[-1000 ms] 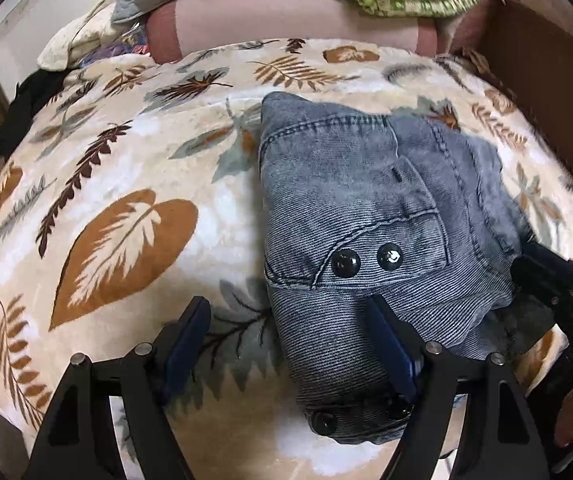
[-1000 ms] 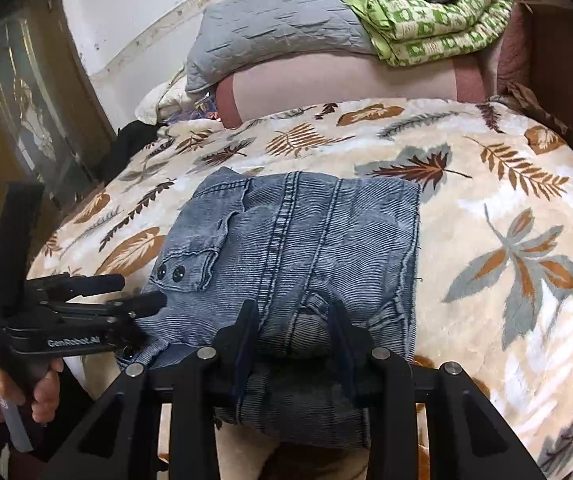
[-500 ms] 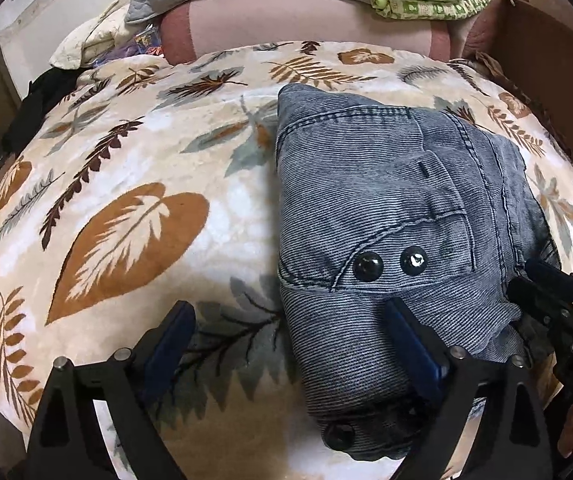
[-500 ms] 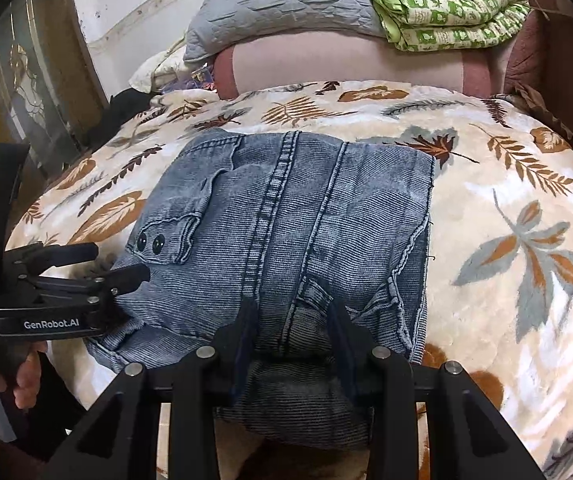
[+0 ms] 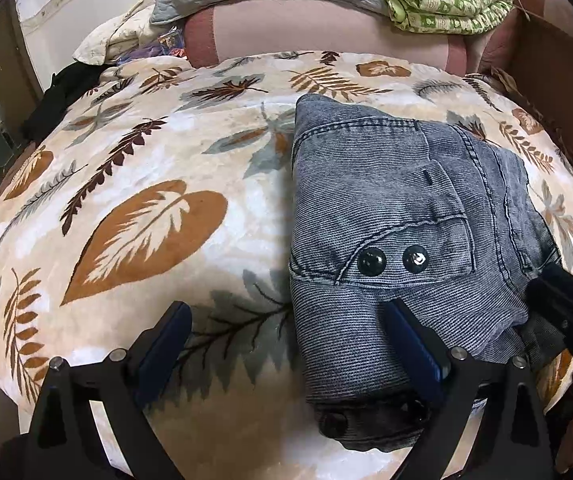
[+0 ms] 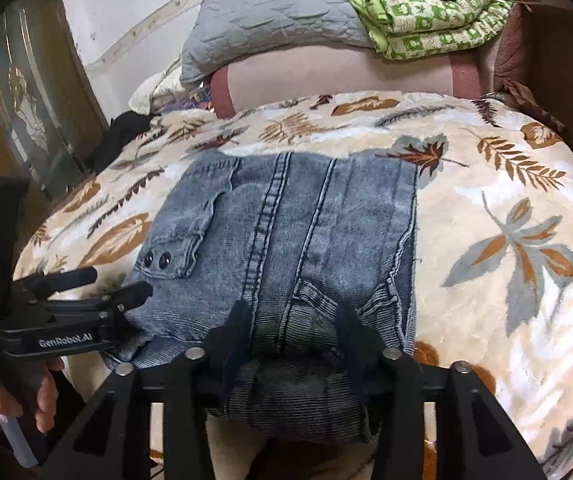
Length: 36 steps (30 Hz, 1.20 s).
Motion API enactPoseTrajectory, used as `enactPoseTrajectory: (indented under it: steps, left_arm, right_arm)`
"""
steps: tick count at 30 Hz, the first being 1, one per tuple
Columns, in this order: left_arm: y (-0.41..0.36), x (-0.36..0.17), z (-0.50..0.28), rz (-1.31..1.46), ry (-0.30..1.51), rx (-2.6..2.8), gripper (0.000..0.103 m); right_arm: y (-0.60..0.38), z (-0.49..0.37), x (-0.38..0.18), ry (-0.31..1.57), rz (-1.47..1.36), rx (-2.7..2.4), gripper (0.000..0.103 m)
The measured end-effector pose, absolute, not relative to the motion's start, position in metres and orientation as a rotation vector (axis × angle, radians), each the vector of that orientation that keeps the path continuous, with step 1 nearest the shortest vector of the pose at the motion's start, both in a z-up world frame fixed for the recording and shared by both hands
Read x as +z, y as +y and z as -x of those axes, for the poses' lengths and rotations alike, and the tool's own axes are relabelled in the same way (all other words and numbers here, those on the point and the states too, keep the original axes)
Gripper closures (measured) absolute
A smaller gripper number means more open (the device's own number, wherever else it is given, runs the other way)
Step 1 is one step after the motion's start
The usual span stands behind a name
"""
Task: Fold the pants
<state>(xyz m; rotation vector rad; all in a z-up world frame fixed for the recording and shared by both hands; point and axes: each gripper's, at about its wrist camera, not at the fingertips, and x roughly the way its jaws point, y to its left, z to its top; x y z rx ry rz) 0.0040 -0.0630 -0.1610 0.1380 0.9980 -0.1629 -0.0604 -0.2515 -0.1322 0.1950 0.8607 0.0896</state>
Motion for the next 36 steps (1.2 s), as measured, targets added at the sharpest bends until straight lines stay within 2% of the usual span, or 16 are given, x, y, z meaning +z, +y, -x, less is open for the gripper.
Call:
enactPoseTrajectory:
  steps: [7, 13, 24, 28, 31, 36]
  left_arm:
    - [-0.067, -0.160, -0.002, -0.160, 0.986, -0.151, 0.006]
    - [-0.065, -0.163, -0.004, -0.148, 0.994, -0.143, 0.002]
    - [-0.049, -0.176, -0.014, -0.011, 1.060, -0.210, 0.000]
    - [-0.034, -0.180, -0.020, 0.117, 1.117, -0.258, 0.000]
    - [-0.029, -0.169, -0.023, 0.120, 1.139, -0.292, 0.000]
    - [-0.024, -0.132, -0.014, -0.016, 1.007, -0.228, 0.000]
  right_arm:
    - [-0.253, 0.060, -0.127, 0.826, -0.194, 0.054, 0.050]
    - [-0.247, 0.049, -0.146, 0.903, -0.127, 0.015, 0.050]
    - [-0.247, 0.050, -0.153, 0.912, -0.127, 0.018, 0.049]
    - [-0.247, 0.050, -0.153, 0.910, -0.134, 0.028, 0.049]
    - [-0.254, 0.051, -0.149, 0.908, -0.170, 0.046, 0.049]
    - [-0.267, 0.057, -0.135, 0.859, -0.252, 0.063, 0.049]
